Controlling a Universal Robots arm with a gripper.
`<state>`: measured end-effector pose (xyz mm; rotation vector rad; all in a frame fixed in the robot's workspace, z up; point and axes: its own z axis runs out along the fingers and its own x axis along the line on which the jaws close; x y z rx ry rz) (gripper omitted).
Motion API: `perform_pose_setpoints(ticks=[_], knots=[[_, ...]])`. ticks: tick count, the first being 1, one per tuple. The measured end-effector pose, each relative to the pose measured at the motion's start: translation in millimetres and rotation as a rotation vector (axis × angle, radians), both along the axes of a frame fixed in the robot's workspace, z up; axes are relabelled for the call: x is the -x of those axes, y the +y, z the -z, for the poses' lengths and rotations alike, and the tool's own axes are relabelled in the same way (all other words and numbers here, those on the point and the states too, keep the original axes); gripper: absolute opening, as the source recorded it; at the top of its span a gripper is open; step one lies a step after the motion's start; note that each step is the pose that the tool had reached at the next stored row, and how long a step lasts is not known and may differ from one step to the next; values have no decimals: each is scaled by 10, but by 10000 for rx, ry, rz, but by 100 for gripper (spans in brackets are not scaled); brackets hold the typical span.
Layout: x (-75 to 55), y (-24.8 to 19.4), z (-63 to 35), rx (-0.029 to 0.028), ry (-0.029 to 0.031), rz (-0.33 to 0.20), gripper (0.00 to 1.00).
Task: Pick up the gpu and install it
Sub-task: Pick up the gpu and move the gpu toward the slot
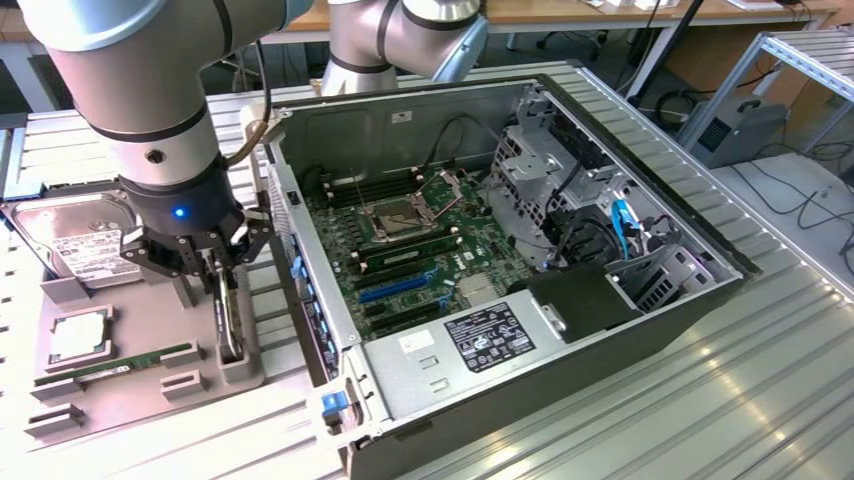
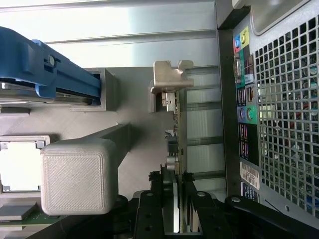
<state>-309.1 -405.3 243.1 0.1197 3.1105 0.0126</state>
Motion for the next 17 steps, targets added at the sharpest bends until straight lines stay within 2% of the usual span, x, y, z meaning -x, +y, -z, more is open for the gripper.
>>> perform_pose_setpoints(ticks=[17], knots=[[0,0,-10,0,-1,0,27]])
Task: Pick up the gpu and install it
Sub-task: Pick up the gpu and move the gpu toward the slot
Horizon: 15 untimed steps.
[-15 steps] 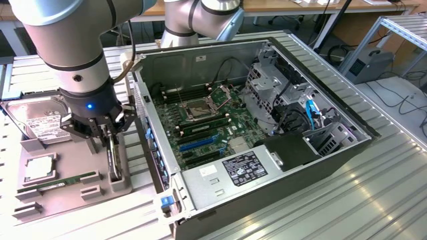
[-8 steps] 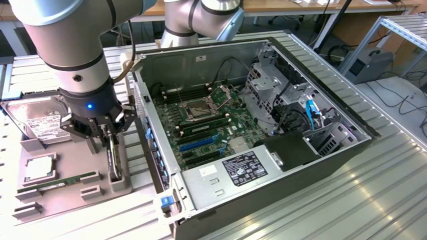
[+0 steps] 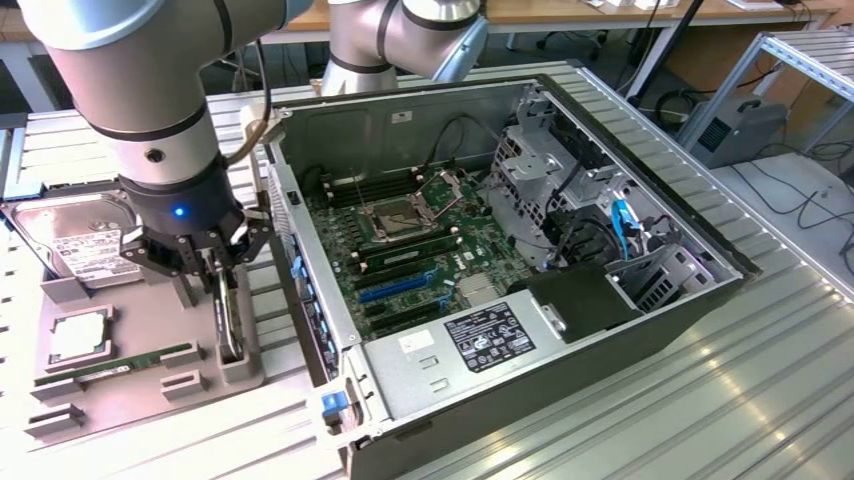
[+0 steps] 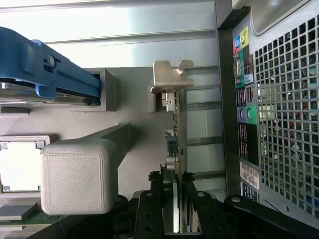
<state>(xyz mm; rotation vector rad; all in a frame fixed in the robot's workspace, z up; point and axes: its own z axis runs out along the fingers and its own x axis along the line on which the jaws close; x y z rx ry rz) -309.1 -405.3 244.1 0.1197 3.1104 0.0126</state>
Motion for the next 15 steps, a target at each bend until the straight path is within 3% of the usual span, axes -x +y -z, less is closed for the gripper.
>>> perform_pose_setpoints(ticks=[15], knots=[[0,0,-82,0,0,1,27]])
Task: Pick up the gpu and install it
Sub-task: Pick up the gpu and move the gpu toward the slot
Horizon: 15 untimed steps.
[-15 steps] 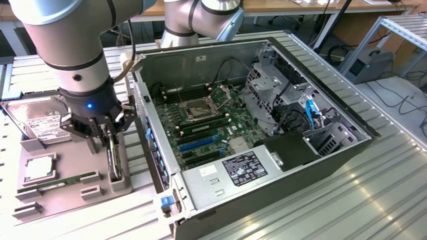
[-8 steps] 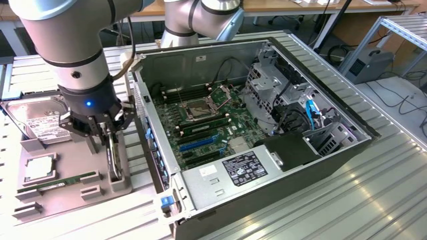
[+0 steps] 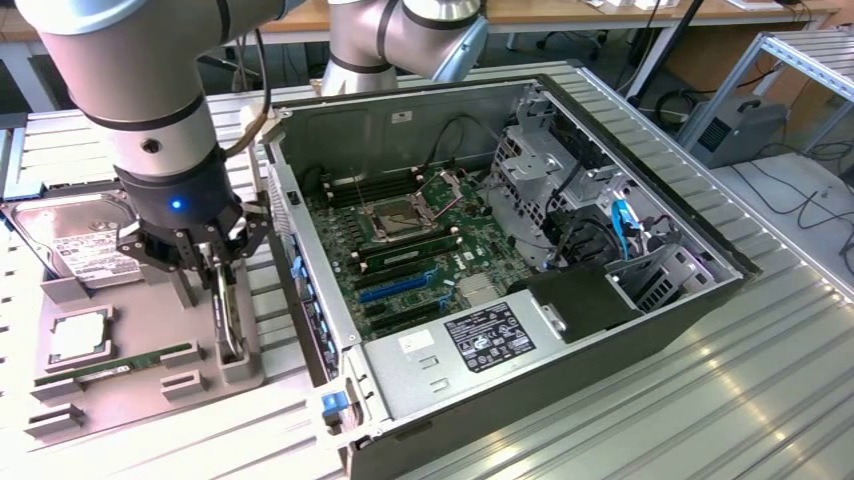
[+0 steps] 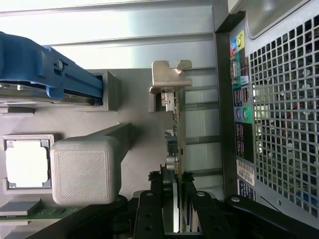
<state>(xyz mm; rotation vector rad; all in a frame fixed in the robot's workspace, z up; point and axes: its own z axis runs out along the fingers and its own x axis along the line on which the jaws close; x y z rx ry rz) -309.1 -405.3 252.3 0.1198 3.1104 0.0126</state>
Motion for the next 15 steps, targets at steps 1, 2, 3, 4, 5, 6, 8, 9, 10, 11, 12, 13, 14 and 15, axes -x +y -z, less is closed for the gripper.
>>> perform_pose_setpoints(ticks=[1,2,3,4,5,6,8,9,10,11,12,13,14,15], knots=[[0,0,-3,-1,0,0,27],[0,0,-6,-1,-1,0,27],[0,0,-10,-1,-1,0,27],[0,0,-13,0,0,0,27],[0,0,-15,0,0,-1,27],[0,0,-16,-1,-1,0,27],[0,0,-22,-1,-1,-1,27],[0,0,-23,-1,0,0,27],[0,0,-25,0,0,0,27],[0,0,-28,0,1,0,27],[0,0,-30,0,1,0,27],[0,0,-32,0,0,0,27],[0,0,-34,-1,0,-1,27],[0,0,-36,-1,-1,-1,27]])
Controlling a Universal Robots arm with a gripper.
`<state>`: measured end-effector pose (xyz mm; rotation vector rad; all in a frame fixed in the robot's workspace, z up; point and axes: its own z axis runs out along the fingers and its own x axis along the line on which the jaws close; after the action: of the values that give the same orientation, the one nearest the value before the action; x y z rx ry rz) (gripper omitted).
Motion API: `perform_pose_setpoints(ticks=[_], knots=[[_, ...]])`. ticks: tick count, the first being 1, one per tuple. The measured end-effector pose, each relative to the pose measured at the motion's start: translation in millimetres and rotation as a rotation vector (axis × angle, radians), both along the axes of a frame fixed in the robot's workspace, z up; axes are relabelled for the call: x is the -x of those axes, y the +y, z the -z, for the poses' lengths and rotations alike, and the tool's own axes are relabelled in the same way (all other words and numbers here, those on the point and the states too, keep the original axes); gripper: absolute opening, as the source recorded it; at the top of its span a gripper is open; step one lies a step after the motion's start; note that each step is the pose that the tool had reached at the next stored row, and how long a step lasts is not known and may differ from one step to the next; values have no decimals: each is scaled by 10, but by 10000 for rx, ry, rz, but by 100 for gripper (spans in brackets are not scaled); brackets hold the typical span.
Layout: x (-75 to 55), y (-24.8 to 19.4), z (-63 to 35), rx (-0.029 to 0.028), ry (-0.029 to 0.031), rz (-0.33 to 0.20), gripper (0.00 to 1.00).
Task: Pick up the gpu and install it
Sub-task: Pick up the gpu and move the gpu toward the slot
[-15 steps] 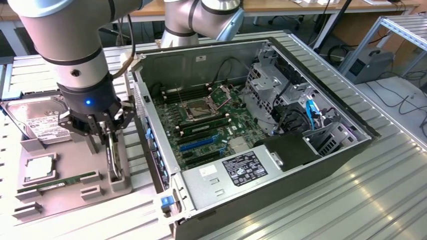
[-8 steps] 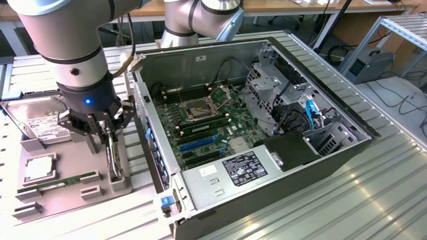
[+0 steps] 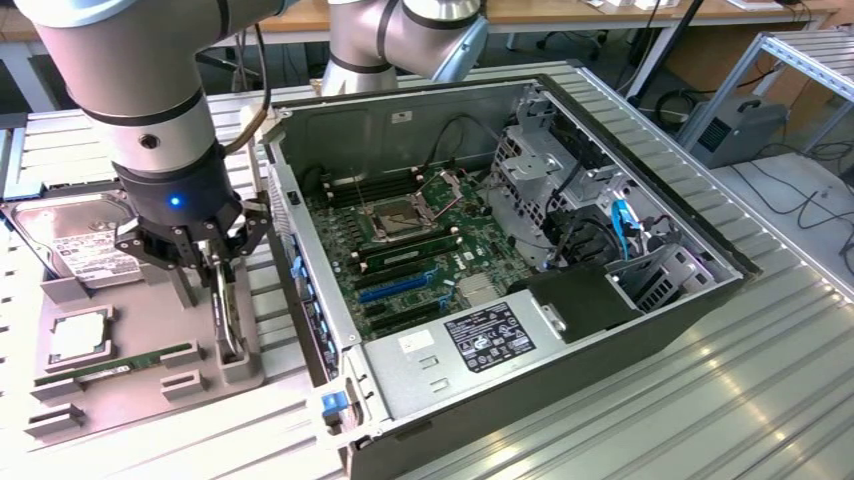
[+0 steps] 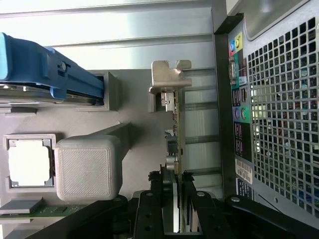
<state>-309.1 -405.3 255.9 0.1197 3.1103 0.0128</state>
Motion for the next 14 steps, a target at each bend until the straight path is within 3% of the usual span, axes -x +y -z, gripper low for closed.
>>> perform_pose_setpoints(ticks=[14], knots=[[0,0,-30,0,1,0,27]])
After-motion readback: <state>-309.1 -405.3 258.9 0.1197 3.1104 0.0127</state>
